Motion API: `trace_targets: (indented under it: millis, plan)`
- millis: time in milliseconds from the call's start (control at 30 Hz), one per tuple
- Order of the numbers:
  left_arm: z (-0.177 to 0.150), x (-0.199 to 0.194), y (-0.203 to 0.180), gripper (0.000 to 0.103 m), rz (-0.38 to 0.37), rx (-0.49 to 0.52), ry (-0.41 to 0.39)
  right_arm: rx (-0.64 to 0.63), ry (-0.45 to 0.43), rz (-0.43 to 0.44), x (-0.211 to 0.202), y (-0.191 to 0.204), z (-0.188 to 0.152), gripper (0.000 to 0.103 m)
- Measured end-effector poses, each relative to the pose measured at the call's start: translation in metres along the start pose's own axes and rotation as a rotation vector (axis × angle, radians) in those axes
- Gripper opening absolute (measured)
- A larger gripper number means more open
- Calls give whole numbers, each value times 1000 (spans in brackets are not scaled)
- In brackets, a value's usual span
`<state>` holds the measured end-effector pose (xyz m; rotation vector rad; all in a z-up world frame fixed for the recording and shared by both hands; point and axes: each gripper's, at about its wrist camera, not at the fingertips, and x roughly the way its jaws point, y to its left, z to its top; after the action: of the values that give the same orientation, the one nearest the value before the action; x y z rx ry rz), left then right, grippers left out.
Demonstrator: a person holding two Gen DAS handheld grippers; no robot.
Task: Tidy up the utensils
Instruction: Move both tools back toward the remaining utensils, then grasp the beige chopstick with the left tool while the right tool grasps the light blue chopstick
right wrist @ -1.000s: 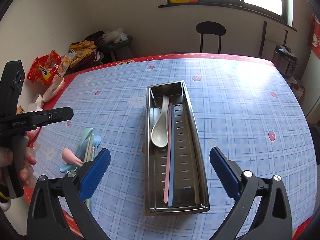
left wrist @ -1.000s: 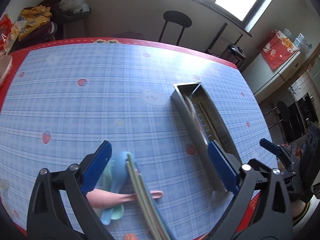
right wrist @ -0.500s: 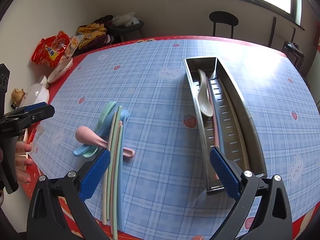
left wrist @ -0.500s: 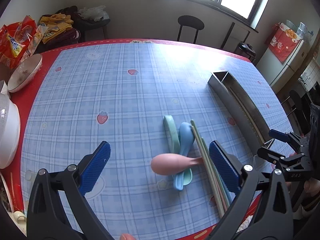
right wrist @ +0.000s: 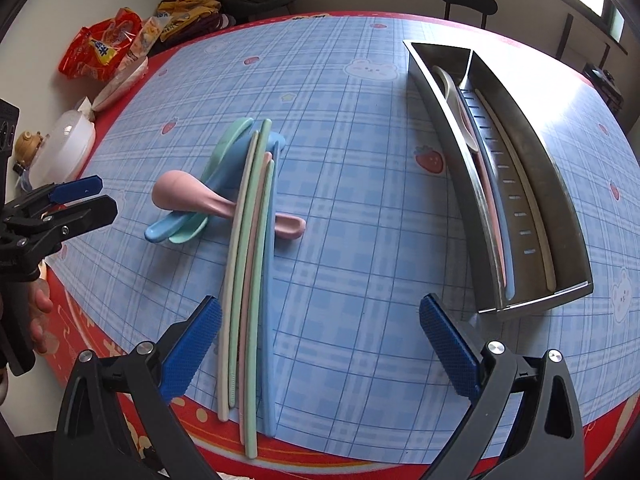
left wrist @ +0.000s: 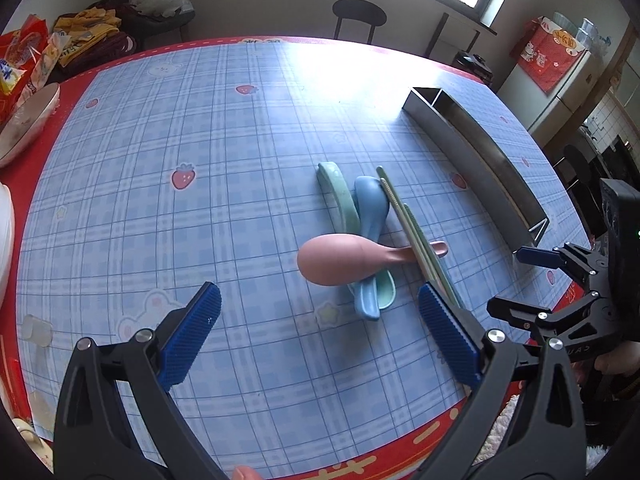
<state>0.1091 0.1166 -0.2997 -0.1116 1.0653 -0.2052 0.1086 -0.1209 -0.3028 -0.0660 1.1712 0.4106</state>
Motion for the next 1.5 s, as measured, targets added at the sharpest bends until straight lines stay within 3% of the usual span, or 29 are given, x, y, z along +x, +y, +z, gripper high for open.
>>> trace_targets:
  millis: [200,400,500,533,633,1000,1167,1300,1367,1500]
  plan:
    - [7,5,13,97,4,1,12,18,24,1,7,-1,-3,85]
    - [31,13,8,97,-79,89,51,31,28,7,12,1,-2,77]
    - [40,19,2,96,-75,120,53,23,28,21,14,3,-1,71]
    - [42,22,1,93,-74,124,55,19,31,25,15,4,-1,68]
    - [47,30,-1,72,-63,128,76,6,41,28,19,7,0,63]
    - [35,30,-1,56,-109,109,103,-38,53,28,25,12,-1,47]
    - [24,27,-11,32,-203,32,120,-49,51,47,25,16,1,35]
    - [10,33,-41,27,-278,33,166,-58,57,88,25,19,-1,22]
    - [4,41,-53,27,-280,37,187,-63,62,101,25,20,-2,16]
    - [-1,57,-61,27,-274,-13,214,-52,64,110,24,16,-5,12]
